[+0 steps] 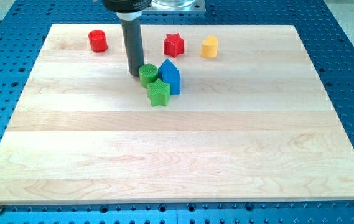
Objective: Move the red star to the right blue blocks
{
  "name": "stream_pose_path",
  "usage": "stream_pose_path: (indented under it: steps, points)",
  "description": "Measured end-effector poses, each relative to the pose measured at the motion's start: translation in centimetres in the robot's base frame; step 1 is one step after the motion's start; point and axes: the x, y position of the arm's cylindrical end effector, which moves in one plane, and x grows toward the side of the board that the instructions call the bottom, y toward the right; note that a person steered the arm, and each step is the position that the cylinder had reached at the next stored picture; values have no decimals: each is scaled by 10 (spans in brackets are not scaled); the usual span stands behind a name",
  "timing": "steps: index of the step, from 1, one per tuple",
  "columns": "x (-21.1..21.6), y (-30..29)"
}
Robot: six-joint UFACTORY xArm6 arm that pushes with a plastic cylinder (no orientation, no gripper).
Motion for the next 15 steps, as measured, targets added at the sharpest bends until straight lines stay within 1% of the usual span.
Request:
stream_pose_path:
  steps: [1, 2, 3, 4, 5, 7, 8, 9, 10, 11, 12, 13, 14, 15]
  points:
    - [1, 7]
    - [-33, -37]
    - [-70, -14]
    - [-84, 21]
    - [-93, 81]
    - [-61, 151]
    - [-60, 216]
    - [-60, 211]
    - [-35, 163]
    - [-24, 188]
    - [-25, 265]
    - [1, 226]
    - [3, 173]
    - [6, 147]
